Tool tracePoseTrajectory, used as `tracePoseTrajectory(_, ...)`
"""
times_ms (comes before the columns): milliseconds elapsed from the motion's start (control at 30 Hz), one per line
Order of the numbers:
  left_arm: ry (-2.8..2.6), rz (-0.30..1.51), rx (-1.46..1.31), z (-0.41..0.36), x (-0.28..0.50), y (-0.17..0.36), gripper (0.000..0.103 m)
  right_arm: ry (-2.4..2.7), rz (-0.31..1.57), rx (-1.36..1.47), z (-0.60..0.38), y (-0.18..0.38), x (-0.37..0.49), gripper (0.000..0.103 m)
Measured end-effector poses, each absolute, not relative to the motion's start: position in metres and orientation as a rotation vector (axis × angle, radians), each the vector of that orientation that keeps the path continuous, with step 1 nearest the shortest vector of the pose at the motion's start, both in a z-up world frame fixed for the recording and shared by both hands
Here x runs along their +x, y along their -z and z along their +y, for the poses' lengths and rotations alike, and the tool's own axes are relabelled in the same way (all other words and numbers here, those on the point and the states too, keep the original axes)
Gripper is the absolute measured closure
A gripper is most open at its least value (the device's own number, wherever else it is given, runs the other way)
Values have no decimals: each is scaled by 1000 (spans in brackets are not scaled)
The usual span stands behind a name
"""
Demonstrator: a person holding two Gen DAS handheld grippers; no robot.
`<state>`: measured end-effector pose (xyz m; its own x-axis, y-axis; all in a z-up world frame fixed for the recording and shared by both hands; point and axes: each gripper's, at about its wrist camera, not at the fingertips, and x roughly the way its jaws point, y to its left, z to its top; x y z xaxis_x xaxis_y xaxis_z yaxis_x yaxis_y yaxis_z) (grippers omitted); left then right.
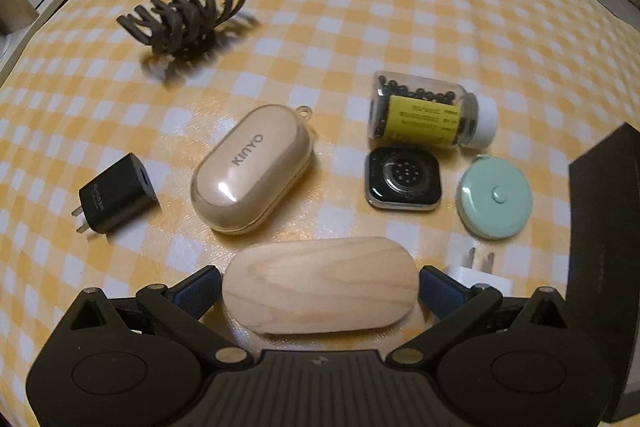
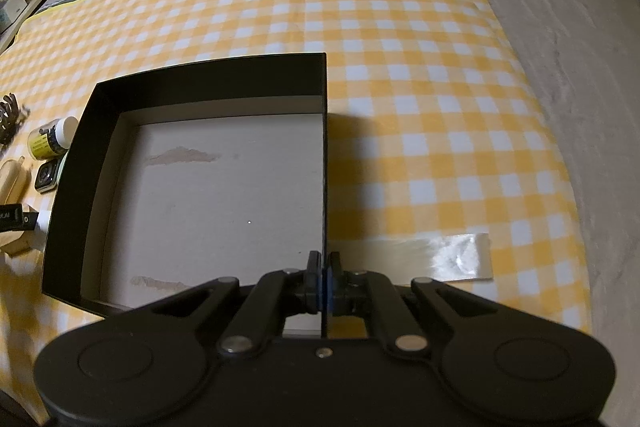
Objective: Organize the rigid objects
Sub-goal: 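Move the left tool down to the wooden oval block and close on it, then carry the wooden block with the left tool into the black box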
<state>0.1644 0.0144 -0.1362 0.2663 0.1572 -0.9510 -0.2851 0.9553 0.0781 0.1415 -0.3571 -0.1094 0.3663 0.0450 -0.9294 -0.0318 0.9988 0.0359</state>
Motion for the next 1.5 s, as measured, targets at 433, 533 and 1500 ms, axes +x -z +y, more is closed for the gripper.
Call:
tracePoseTrajectory(433, -261, 1209, -108, 16, 162, 118, 11, -51, 1195, 13, -359, 110, 142, 100)
tracePoseTrajectory(533, -213, 1129, -89, 5, 159, 95, 11, -50, 1195, 14, -358, 110, 142, 100)
tracePoseTrajectory(1500, 264, 1175, -134, -180, 163, 97, 11, -69, 1195, 35, -356, 108, 140, 99)
